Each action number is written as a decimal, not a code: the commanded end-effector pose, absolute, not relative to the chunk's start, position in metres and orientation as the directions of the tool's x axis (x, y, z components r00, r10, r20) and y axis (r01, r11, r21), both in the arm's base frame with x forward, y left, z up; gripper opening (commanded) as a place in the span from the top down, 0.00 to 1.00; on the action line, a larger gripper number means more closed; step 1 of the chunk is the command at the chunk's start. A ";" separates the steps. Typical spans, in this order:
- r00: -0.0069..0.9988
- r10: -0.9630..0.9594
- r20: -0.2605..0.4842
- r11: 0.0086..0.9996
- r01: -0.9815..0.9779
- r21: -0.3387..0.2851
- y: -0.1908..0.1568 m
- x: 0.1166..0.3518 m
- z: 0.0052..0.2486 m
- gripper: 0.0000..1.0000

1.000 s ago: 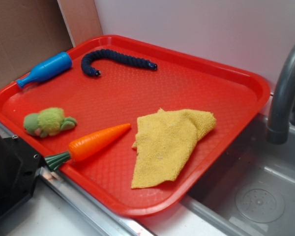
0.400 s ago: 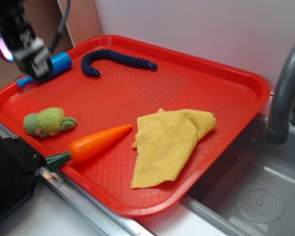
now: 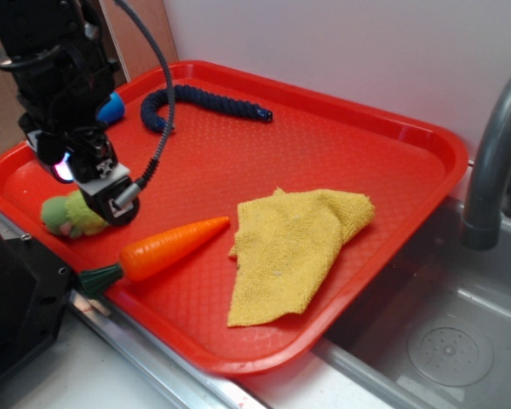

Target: Grab the carrot.

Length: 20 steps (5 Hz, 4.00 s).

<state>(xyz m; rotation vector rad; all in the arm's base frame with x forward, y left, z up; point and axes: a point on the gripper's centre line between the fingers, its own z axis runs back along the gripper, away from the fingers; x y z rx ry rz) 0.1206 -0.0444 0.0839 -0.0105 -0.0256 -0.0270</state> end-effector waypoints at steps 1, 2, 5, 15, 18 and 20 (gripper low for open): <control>0.994 -0.033 0.100 0.997 0.040 -0.068 -0.047 0.122 0.064 0.00; 0.994 -0.008 0.112 0.991 0.022 -0.132 -0.062 0.123 0.022 0.00; 0.996 -0.047 0.075 0.989 0.057 -0.136 -0.068 0.136 0.025 1.00; 0.976 0.185 0.113 0.978 -0.195 0.080 0.031 0.210 0.159 1.00; 0.980 0.165 0.110 0.979 -0.176 0.102 0.019 0.210 0.152 1.00; 0.981 0.173 0.094 0.978 -0.182 0.102 0.021 0.210 0.144 1.00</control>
